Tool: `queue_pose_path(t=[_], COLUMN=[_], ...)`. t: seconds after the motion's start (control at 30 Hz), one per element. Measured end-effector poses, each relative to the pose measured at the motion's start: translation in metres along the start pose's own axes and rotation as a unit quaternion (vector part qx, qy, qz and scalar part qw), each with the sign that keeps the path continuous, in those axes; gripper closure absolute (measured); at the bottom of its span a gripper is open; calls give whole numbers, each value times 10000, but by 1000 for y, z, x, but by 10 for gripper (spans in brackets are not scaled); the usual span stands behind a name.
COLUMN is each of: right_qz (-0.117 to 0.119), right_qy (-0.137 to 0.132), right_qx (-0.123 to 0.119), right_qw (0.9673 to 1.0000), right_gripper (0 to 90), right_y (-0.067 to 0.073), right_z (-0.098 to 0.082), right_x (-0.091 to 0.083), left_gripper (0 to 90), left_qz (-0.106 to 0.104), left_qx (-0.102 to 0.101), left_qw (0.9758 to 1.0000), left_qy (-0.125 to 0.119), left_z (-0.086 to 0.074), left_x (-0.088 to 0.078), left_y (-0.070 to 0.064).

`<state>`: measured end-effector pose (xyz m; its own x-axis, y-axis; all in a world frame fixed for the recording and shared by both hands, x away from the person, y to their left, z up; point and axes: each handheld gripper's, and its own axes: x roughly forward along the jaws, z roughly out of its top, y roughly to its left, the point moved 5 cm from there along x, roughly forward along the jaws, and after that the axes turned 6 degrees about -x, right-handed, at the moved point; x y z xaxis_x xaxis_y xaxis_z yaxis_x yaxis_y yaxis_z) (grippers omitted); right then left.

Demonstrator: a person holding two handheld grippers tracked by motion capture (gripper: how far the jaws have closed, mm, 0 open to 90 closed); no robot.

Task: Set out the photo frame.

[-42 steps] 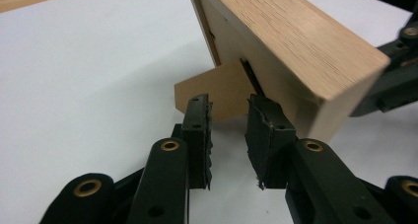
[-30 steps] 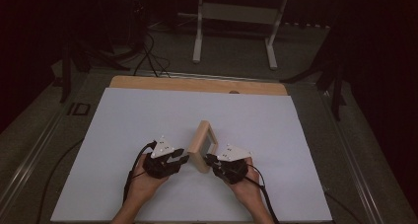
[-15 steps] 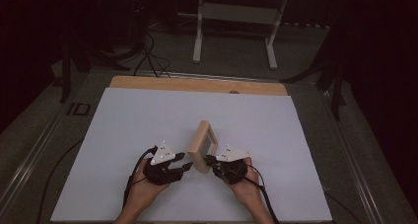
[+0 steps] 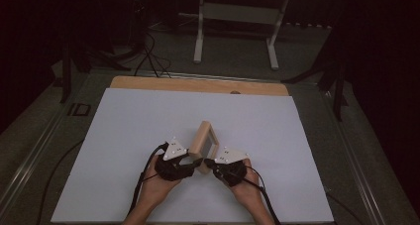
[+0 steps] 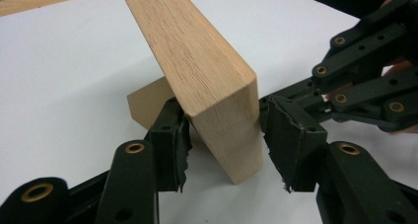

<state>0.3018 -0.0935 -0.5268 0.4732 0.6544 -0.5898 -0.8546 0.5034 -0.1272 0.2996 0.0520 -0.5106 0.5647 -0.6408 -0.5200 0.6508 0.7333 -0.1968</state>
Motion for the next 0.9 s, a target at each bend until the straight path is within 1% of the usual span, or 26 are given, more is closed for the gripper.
queue_pose_path(t=[0.27,0.5,0.67,0.73,0.9], right_qz=[2,39,43,42,36], right_qy=[-1,18,18,11,11], right_qx=[4,1,-18,26,19], right_qw=[10000,10000,10000,10000,10000], right_gripper=[900,900,900,900,900], right_y=[0,3,4,4,6], right_z=[0,0,0,0,2], right_x=[0,3,5,6,8], left_gripper=[542,542,548,548,542], left_qz=[-54,-47,-76,-68,-49], left_qx=[-29,-63,-128,-171,-190], left_qw=[10000,9999,9999,9998,9998], left_qy=[37,83,78,77,88], left_z=[1,3,4,4,6], left_x=[0,1,2,3,4], left_y=[2,5,7,8,12])
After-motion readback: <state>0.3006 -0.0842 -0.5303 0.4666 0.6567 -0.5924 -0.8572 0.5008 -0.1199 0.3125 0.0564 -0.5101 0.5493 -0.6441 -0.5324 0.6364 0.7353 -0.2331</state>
